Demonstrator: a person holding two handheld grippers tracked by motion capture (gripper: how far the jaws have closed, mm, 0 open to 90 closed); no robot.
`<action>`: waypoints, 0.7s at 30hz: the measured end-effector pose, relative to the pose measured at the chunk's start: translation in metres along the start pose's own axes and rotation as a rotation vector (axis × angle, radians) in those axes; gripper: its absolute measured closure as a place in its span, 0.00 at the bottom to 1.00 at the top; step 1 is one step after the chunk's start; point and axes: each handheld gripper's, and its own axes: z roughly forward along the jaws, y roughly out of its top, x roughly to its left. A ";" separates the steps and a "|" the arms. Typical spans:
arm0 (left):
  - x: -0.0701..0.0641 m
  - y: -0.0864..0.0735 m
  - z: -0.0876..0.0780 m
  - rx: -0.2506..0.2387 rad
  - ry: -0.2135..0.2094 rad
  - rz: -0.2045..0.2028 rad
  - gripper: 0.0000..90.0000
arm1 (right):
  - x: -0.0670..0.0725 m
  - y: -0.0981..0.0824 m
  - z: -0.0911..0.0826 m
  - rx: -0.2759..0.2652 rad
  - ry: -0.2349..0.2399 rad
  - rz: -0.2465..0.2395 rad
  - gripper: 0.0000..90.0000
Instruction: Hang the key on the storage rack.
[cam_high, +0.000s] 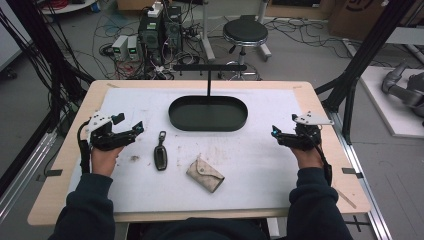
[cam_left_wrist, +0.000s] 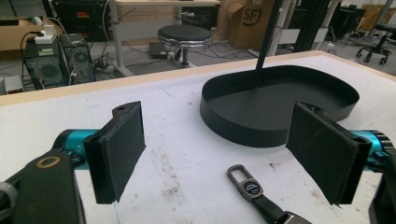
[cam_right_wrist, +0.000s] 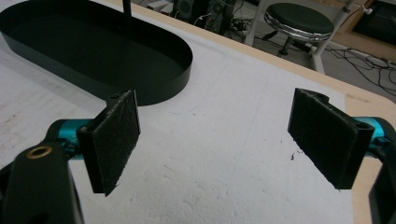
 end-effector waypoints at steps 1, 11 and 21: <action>-0.001 0.000 -0.001 -0.006 0.004 -0.002 0.21 | 0.000 0.000 0.000 0.000 0.000 0.000 0.19; -0.013 -0.002 0.005 0.048 0.013 -0.021 0.27 | 0.001 0.000 0.002 -0.002 0.013 -0.002 0.19; -0.032 -0.018 0.027 0.247 -0.032 -0.022 0.41 | 0.007 0.001 0.000 0.005 0.001 -0.018 0.19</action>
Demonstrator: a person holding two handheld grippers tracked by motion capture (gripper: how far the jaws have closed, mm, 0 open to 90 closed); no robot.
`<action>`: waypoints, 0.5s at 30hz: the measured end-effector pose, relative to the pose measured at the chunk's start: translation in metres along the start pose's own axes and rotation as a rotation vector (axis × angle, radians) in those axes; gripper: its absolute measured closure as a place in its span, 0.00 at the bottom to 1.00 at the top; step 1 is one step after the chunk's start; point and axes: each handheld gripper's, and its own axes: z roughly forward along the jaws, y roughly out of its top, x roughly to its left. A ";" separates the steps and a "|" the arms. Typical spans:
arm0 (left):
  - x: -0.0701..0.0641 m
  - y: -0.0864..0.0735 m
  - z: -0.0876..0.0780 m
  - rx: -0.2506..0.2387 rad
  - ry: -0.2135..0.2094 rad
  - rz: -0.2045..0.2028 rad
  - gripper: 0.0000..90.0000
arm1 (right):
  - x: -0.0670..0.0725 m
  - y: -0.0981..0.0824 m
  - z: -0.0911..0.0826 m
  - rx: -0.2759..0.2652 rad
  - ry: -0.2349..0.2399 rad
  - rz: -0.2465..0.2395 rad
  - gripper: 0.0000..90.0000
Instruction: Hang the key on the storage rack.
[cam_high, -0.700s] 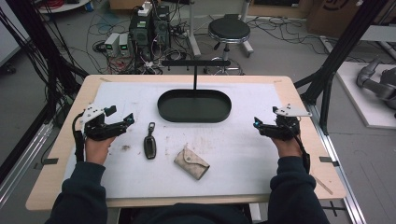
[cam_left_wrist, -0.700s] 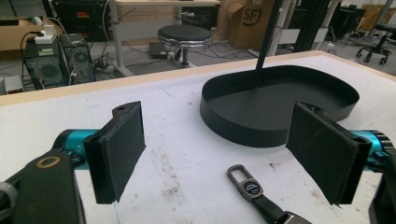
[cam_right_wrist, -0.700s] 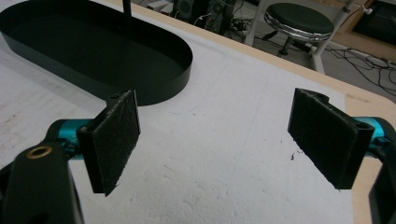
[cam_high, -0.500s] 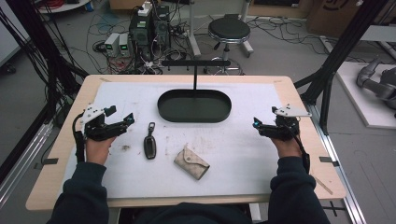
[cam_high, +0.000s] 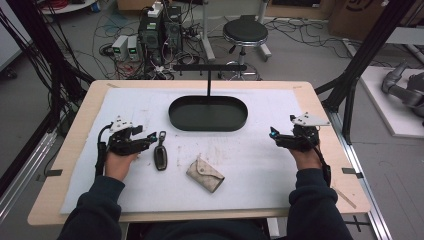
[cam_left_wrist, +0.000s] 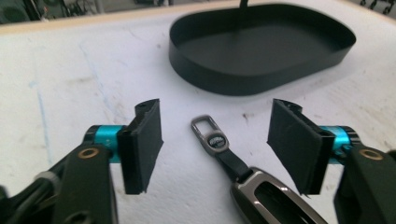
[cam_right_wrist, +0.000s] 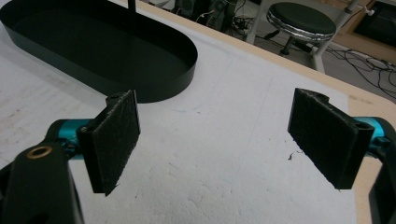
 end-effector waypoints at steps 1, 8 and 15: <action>-0.001 -0.001 0.002 0.013 0.000 -0.005 0.42 | 0.000 0.000 0.000 -0.003 -0.002 0.000 0.19; -0.018 -0.009 0.011 0.104 0.003 -0.006 0.40 | 0.001 0.000 0.001 0.006 -0.006 -0.009 0.19; -0.032 -0.016 0.020 0.181 0.022 -0.011 0.39 | 0.002 0.000 0.001 0.012 -0.006 -0.010 0.19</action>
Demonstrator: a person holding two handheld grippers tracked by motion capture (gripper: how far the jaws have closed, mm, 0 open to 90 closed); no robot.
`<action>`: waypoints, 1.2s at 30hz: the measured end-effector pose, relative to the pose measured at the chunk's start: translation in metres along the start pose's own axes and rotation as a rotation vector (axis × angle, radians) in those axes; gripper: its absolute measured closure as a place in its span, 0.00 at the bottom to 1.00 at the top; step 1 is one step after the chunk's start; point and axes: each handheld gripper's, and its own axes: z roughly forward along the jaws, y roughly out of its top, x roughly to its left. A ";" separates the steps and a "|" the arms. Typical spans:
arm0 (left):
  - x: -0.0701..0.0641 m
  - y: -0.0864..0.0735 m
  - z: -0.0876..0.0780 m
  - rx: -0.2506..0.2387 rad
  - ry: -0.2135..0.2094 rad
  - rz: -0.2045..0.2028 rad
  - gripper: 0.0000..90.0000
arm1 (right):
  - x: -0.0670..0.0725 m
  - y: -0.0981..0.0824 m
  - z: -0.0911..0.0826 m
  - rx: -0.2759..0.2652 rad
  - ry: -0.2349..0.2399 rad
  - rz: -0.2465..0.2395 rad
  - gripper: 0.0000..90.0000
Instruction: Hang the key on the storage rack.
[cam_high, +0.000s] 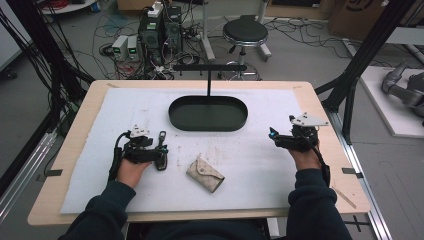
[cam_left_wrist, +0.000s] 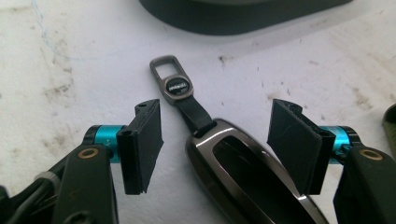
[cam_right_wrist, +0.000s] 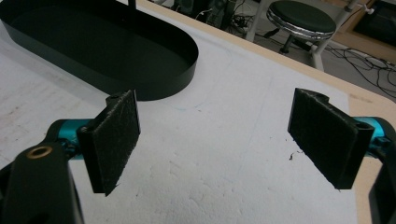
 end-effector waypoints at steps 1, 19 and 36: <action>-0.001 -0.001 0.001 0.011 0.004 0.000 0.38 | 0.000 0.000 0.000 -0.002 0.002 -0.002 0.19; 0.017 0.001 0.002 0.110 0.031 0.045 0.45 | 0.000 0.000 0.000 0.003 0.000 -0.003 0.19; 0.025 -0.001 -0.002 0.121 0.130 0.023 0.45 | 0.001 0.000 0.001 0.009 0.002 -0.008 0.19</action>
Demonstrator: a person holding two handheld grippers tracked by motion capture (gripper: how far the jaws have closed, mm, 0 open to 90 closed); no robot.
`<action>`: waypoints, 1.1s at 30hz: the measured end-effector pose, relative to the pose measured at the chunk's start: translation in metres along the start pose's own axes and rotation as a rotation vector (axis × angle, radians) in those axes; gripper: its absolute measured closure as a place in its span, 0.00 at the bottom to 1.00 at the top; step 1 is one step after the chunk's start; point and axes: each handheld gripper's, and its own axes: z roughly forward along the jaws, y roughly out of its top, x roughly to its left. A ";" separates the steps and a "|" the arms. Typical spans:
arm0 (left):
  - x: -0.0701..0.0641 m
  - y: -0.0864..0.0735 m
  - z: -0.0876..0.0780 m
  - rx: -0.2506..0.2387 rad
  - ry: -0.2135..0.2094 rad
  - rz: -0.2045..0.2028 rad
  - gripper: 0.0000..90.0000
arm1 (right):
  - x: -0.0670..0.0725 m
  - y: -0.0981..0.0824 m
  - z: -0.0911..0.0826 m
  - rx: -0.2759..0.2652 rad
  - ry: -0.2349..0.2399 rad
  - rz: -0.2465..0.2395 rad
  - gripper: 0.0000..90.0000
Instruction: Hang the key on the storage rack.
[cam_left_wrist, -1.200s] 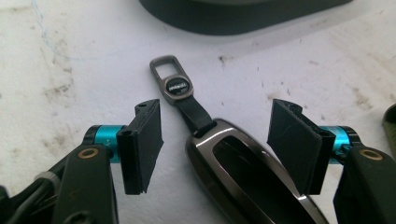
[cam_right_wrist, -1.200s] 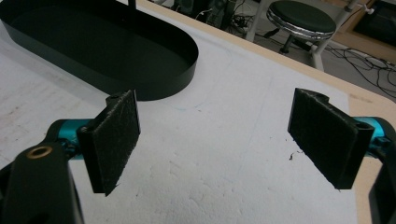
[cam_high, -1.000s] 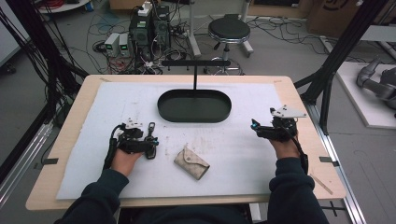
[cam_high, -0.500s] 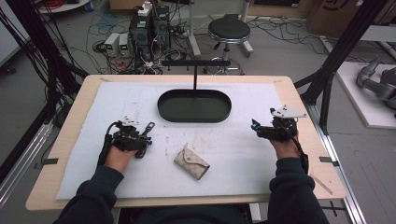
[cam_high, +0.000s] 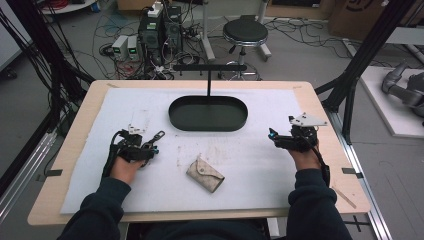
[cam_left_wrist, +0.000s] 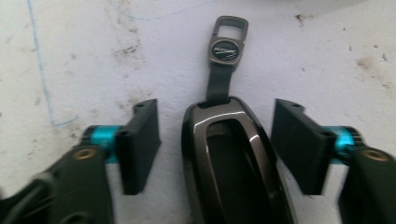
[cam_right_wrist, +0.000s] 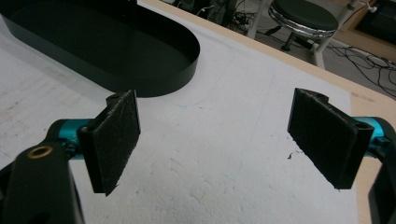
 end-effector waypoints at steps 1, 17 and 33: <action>0.000 0.000 0.000 0.002 -0.002 0.010 0.54 | 0.000 0.000 0.000 -0.001 0.000 -0.003 0.19; 0.000 0.004 0.006 -0.064 -0.026 0.060 0.47 | 0.001 -0.001 0.002 0.009 0.006 -0.002 0.19; 0.002 0.007 -0.006 -0.079 -0.045 0.032 0.54 | 0.001 -0.001 0.001 0.010 0.008 -0.002 0.19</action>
